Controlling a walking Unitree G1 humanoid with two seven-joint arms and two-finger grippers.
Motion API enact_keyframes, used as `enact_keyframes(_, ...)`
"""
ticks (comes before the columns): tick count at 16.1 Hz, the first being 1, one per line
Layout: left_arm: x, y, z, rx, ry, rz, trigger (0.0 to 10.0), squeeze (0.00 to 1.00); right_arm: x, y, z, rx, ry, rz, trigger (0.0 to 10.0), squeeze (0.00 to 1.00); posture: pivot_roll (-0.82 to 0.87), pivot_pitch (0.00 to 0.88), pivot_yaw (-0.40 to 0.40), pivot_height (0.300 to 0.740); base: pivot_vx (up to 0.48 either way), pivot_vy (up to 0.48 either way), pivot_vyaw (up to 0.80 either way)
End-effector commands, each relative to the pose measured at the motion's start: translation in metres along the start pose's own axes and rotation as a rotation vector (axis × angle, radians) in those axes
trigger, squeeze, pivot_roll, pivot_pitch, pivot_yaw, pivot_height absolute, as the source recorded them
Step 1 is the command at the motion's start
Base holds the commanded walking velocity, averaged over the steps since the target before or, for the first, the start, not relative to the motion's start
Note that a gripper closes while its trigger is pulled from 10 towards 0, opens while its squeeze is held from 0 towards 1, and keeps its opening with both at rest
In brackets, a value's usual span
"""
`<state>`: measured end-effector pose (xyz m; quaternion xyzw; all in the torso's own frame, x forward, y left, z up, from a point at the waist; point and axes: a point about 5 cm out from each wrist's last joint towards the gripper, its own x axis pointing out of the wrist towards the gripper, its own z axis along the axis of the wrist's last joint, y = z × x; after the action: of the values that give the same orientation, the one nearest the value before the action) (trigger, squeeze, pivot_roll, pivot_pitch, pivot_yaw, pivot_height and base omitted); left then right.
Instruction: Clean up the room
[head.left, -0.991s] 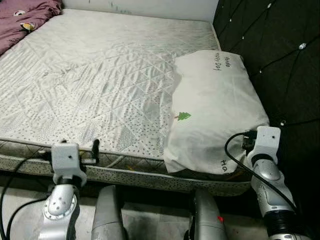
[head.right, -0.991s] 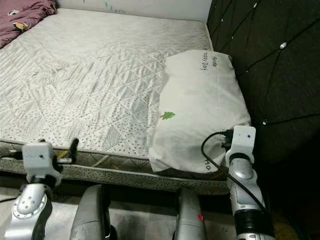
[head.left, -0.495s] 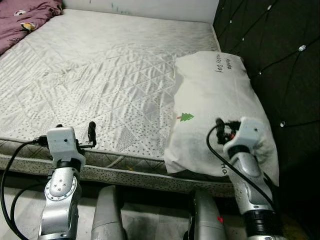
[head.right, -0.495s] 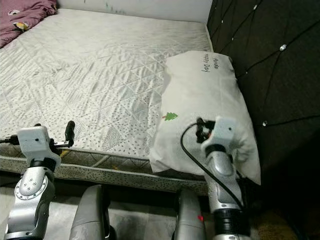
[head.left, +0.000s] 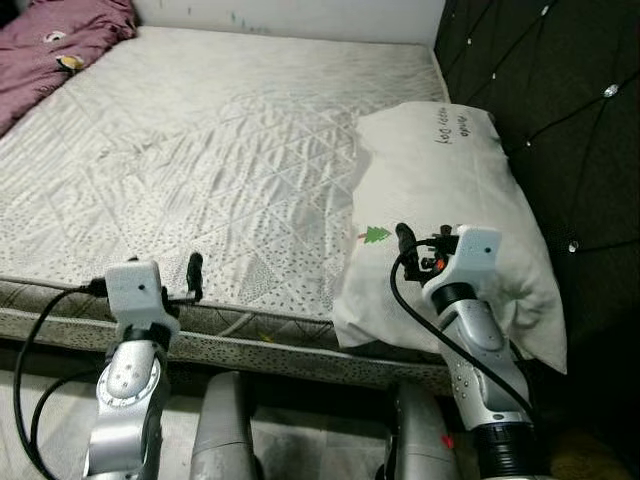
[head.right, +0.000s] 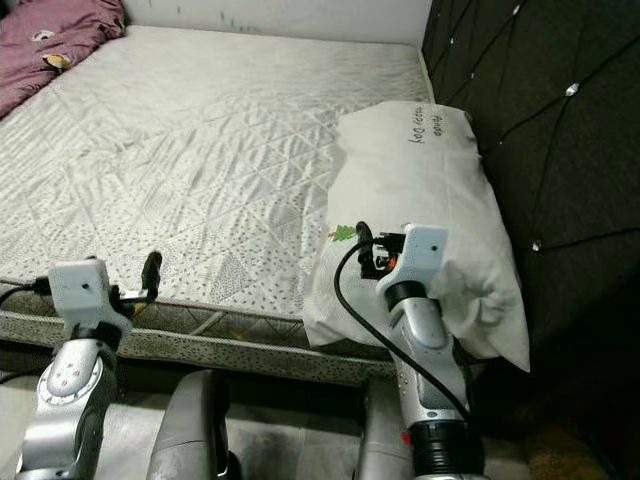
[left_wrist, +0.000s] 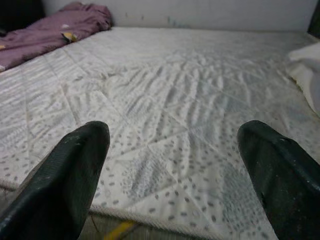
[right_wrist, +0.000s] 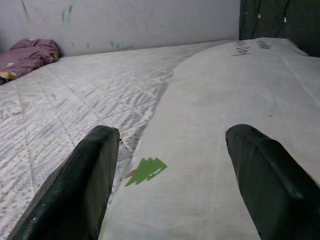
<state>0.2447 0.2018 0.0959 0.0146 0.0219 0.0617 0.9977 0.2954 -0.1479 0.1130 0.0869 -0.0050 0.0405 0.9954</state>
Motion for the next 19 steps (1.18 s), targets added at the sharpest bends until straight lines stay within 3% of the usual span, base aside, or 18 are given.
enact_keyframes(1,-0.002,0.002,0.002,0.008,0.003,-0.004,10.0,0.0,-0.001,0.001,0.004,0.0,-0.015,0.007,10.0,0.0,0.05,0.0,0.022,0.625,0.0,0.0,0.0)
enact_keyframes(3,-0.007,-0.003,-0.005,-0.039,0.041,0.005,10.0,0.0,-0.002,0.002,-0.003,0.013,0.007,0.007,10.0,0.0,0.06,0.0,0.022,0.65,0.0,0.0,0.0)
enact_keyframes(9,-0.009,-0.015,-0.011,-0.04,0.082,-0.022,10.0,0.0,-0.004,-0.001,-0.002,0.01,0.014,-0.011,10.0,0.0,0.05,0.0,0.002,0.74,0.0,0.0,0.0)
enact_keyframes(13,-0.009,-0.018,-0.003,-0.064,0.059,-0.033,10.0,0.0,0.002,0.0,0.007,-0.002,-0.01,-0.014,10.0,0.0,0.05,0.0,-0.004,0.74,0.0,0.0,0.0)
enact_keyframes(14,-0.009,-0.02,-0.001,-0.032,0.056,-0.042,10.0,0.0,0.002,-0.001,0.008,-0.001,-0.014,-0.019,10.0,0.0,0.05,0.0,-0.004,0.74,0.0,0.0,0.0)
enact_keyframes(19,-0.007,-0.02,0.01,-0.043,0.017,-0.043,10.0,0.0,-0.006,-0.005,0.002,0.012,0.02,-0.062,10.0,0.0,0.04,0.0,-0.007,0.74,0.0,0.0,0.0)
